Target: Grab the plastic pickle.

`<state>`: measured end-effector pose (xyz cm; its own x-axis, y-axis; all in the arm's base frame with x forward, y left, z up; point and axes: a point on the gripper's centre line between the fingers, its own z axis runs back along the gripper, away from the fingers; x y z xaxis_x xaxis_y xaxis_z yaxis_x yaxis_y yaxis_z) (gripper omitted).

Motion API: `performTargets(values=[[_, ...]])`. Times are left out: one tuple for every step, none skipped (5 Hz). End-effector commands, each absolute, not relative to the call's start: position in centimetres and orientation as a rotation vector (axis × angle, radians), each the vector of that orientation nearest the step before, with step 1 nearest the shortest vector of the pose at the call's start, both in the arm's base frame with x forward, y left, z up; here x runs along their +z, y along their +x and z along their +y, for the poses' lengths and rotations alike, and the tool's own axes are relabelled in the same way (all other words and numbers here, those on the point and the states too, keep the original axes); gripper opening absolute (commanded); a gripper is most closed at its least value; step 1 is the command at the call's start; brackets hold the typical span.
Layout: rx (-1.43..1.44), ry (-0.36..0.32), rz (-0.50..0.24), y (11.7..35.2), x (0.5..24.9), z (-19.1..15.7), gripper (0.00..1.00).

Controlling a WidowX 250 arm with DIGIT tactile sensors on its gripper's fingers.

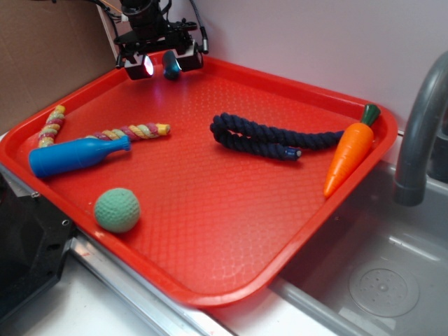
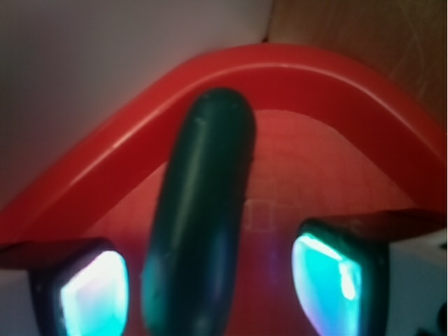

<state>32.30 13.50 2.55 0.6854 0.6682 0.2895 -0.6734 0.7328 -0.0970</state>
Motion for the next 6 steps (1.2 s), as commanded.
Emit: performTargets(values=[[0.798,0.007,-0.326,32.8,3.7,15.1,0.00],[0.691,-0.003,-0.129,32.3,4.6,14.5,0.00],[0.596,-0.010,-0.069,28.3,9.6,12.8,0.00],[0.531,-0.071,-0.085,24.9,13.4,11.4,0.00],[0.428,-0.117,-0.093,22.0,16.5,9.5,0.00],[0.304,-0.141,-0.131,19.5,19.4,8.7,0.00]])
